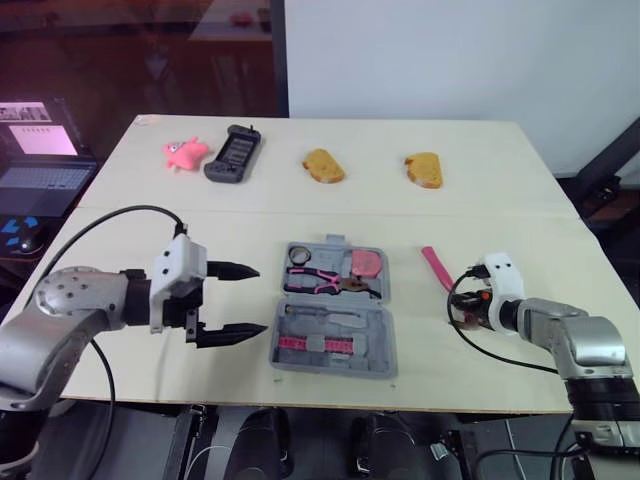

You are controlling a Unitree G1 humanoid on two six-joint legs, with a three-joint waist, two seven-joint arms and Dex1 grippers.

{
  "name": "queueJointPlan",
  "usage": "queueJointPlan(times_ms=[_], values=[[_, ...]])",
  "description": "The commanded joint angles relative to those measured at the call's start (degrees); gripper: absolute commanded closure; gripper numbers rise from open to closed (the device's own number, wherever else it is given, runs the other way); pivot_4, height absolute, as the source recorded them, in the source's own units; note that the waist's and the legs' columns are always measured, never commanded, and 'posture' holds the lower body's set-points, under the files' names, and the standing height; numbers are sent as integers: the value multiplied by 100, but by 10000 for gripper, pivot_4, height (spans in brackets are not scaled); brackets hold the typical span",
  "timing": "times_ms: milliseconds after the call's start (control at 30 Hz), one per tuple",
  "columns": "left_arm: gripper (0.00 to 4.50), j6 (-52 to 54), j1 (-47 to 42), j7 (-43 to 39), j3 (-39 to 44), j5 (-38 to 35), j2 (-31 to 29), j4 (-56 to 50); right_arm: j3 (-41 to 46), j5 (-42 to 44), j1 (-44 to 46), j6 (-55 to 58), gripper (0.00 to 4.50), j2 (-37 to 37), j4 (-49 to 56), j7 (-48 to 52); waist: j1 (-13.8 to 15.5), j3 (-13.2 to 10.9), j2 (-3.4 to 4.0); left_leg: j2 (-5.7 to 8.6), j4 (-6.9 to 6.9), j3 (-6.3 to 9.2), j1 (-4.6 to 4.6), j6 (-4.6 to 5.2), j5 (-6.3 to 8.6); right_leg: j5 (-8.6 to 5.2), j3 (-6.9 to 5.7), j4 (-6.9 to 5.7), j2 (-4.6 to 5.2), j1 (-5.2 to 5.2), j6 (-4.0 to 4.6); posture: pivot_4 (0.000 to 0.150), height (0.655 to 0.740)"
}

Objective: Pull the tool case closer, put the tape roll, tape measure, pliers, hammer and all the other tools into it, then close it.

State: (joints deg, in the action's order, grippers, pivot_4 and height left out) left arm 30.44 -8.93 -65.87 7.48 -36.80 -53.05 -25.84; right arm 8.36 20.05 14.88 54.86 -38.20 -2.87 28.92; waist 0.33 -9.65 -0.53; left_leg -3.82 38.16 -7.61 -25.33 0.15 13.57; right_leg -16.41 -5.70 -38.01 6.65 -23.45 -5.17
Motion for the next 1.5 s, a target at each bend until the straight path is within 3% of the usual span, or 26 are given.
queueJointPlan(times_ms=[33, 400, 500, 633, 933, 1167, 1300, 1500], values=[[0, -95, -73, -44, -29, 12, 11, -25, 220, 66, -146, 105, 17115, -189, 269, 105, 16, 0, 0, 0, 0, 0, 0, 0, 0, 0, 0, 0, 0, 0, 0, 1500, 7188], [0, -192, -132, -97, -151, 127, 11, 82, 169, 25, -376, 58, 17115, -163, 370, 139, 6, 0, 0, 0, -1, 0, 0, 2, 1, 0, 0, 0, -1, -1, 0, 1500, 7188], [0, -196, -126, -94, -135, 137, 6, 81, 116, -18, -344, -19, 24818, -146, 284, 150, 3, 0, 0, 0, -1, 1, 0, 3, 2, 0, 0, 0, 0, 0, 0, 1500, 7188], [0, -196, -99, -76, -114, 138, 1, 56, -87, -159, -326, -120, 44372, -216, 235, 214, -8, 1, -1, 0, -1, 1, 0, 3, 2, 0, 0, 0, 0, 0, 0, 1500, 7188], [0, -286, 26, -55, -46, 164, 27, 101, 16, -257, -302, -310, 44372, -372, 528, 290, -11, 0, 0, -1, -1, 2, 1, 2, 1, 0, 0, 0, -1, -1, 0, 1500, 7188], [0, -671, 152, -171, 65, 256, 46, 516, 39, -79, 189, -108, 44372, -1170, 1309, 779, -13, -13, 24, 0, -2, 2, -2, 7, 4, 0, 2, -1, 3, -10, 0, 1500, 7188], [0, -1007, 130, -375, 135, 426, -44, 1006, -977, -345, 773, -136, 44372, -2242, 2019, 1655, -22, -20, 36, -2, -7, 1, -2, 20, 12, 0, 3, 0, 4, -15, 1, 1500, 7188], [0, -1497, 206, -818, 259, 665, -252, 1639, -2464, -233, 2351, 447, 44372, -2990, 2659, 3222, -128, -27, 41, -6, -11, 0, -10, 26, 17, -1, 5, -1, 8, -31, 3, 1500, 7188]])
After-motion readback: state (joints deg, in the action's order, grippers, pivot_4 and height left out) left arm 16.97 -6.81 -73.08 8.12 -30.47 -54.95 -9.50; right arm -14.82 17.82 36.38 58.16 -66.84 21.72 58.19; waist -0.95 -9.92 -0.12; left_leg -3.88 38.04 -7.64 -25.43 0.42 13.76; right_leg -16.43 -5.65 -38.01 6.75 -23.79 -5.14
